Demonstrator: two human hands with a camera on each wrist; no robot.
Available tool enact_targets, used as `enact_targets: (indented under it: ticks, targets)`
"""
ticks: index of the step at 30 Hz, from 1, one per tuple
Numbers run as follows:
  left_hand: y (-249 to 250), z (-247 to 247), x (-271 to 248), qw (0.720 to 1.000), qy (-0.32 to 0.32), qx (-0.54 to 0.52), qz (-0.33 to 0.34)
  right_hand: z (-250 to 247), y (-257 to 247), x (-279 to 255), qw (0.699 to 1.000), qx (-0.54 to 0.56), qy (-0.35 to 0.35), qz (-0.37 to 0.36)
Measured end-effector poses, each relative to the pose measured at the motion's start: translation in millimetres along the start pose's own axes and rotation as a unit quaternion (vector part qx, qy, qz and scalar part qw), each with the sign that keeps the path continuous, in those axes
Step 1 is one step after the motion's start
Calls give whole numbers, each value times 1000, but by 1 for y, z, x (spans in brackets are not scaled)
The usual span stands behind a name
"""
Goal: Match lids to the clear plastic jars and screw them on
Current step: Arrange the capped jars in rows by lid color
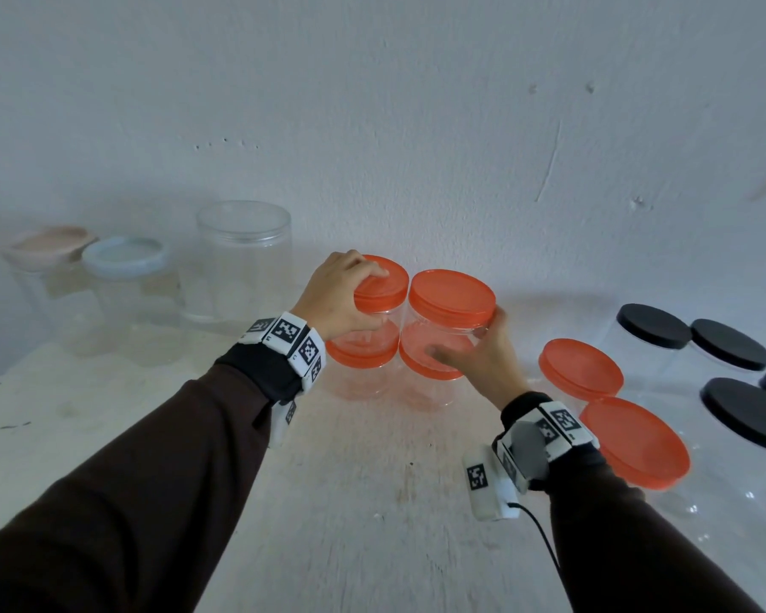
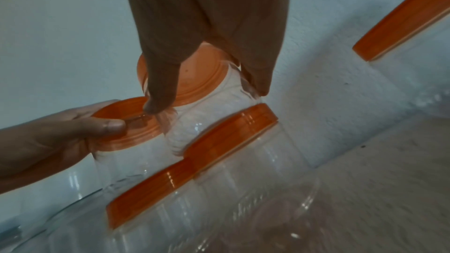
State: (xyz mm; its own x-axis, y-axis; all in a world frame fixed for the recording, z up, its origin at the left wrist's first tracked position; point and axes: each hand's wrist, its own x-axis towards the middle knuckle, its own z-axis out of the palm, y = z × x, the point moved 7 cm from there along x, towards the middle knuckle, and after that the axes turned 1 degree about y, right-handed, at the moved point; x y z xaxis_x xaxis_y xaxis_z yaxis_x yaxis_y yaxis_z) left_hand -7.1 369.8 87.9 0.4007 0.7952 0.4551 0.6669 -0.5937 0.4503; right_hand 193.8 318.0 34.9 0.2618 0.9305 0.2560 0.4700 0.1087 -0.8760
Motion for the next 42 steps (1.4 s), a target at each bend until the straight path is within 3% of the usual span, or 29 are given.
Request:
enact_targets:
  ticks: [9, 16, 22, 27, 30, 35, 38, 42]
  targets:
    - [0, 0, 0, 1000, -2, 9, 0, -1, -1, 3, 1000, -13, 1, 0]
    - [0, 0, 0, 1000, -4, 4, -1, -12, 5, -20, 992, -102, -72, -5]
    - [0, -1, 2, 1000, -15, 11, -5, -68, 19, -67, 939, -337, -38, -54]
    - [-1, 2, 1, 999, -23, 29, -3, -126, 48, -98, 879, -476, 32, 8]
    - [-2, 2, 1, 999, -20, 29, 0, -137, 65, -110, 862, -503, 17, 59]
    - [1, -1, 1, 1000, -14, 17, 0, -113, 54, -112, 894, -446, 2, -43]
    - [1, 0, 0, 1000, -16, 13, 3, -84, 40, -110, 897, -422, -46, -119]
    - [1, 1, 1, 1000, -15, 21, -1, -61, 27, -95, 898, -407, -67, -154]
